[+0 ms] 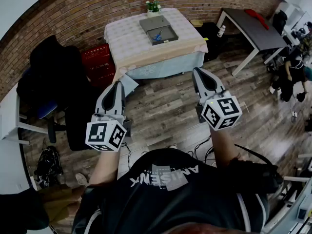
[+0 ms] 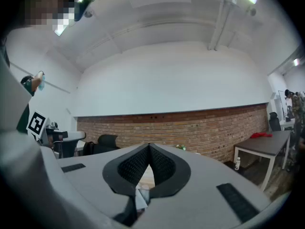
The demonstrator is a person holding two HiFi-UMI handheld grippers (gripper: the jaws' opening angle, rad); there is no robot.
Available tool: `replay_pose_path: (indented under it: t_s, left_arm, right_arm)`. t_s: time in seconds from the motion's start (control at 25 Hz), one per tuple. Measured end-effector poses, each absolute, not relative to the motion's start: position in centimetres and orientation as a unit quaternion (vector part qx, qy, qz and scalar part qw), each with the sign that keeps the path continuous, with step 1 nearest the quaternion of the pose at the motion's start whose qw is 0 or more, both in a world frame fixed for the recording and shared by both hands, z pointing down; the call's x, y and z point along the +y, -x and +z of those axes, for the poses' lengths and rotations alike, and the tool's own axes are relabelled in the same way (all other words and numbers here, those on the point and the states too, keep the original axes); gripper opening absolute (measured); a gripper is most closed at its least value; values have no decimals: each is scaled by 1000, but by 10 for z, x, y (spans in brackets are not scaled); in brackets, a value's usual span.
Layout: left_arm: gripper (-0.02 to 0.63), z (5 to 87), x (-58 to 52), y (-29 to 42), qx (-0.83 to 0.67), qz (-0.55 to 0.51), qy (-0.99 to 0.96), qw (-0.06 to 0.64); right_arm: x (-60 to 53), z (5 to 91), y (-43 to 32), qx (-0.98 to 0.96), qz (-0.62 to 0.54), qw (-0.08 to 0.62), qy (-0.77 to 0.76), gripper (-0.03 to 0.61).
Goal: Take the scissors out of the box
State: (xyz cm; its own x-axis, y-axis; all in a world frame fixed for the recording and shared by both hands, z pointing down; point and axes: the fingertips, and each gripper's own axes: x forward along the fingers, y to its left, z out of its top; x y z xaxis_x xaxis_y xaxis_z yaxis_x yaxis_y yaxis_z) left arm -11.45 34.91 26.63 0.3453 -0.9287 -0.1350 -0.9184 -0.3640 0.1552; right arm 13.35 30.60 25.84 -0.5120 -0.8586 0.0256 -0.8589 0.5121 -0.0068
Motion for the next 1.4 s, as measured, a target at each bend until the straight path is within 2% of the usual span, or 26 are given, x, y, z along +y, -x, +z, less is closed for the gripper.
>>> replay_pose_path:
  t_s: [0.32,0.92,1.24,1.4]
  left_arm:
    - [12,275,352,105,-522,-55,-851,30]
    - [12,283,351,133,-490,-37,-869,51]
    - [12,293,364,151,-469,-32,-882,20]
    - [12,297,363,156,-469,-39,-881,49]
  right_arm:
    - [311,252,-123,-865,7,3,-501,40]
    - [326,255,-84,-861,14,8,-509,41]
    - [342,264,-71,-848,14,9,-529,41]
    - [345,268,-63,-852,14,20,-523,41]
